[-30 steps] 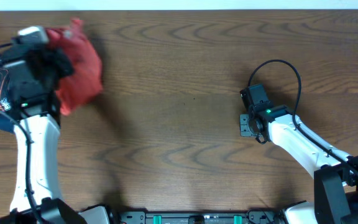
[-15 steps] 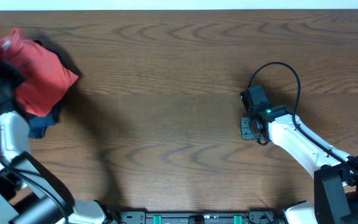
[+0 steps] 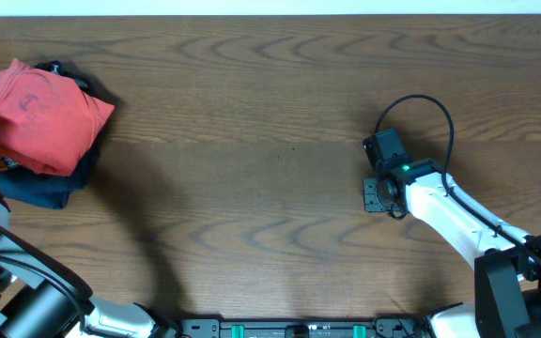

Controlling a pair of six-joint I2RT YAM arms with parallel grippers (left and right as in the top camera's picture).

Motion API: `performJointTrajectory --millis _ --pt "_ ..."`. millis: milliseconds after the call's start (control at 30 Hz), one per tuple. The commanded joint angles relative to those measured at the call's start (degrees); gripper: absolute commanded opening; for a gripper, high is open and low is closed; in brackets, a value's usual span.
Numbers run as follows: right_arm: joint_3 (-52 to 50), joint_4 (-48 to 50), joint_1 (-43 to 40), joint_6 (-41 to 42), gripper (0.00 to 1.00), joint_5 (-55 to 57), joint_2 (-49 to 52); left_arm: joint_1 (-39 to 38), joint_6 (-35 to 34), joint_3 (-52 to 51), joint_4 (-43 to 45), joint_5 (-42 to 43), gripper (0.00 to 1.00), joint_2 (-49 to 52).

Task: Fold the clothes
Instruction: 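Carry the orange shirt left and place it on the dark garment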

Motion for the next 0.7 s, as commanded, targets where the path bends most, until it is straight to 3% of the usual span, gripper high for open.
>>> performJointTrajectory --millis 0,100,200,300,433,667 --pt "0.0 0.0 -0.3 0.0 0.44 0.0 0.0 -0.2 -4.2 3.5 2.1 8.4 0.98 -3.8" --pt "0.0 0.6 -0.3 0.0 0.52 -0.1 0.0 -1.0 -5.7 4.9 2.4 11.6 0.98 -6.7" --pt "0.0 2.4 -0.3 0.0 0.76 -0.1 0.0 -4.1 -5.7 5.3 2.3 13.8 0.98 -9.4" --pt "0.0 5.0 -0.3 0.0 0.92 -1.9 0.0 -8.9 -4.5 5.3 -0.1 13.9 0.98 -10.5" --pt "0.0 9.4 -0.3 0.0 0.95 -6.1 0.0 -18.6 3.0 5.3 -7.1 13.2 0.98 -10.6" --pt "0.1 14.9 -0.3 0.0 0.99 -9.3 0.0 -39.0 16.7 5.3 -23.4 -2.6 0.98 -10.6"
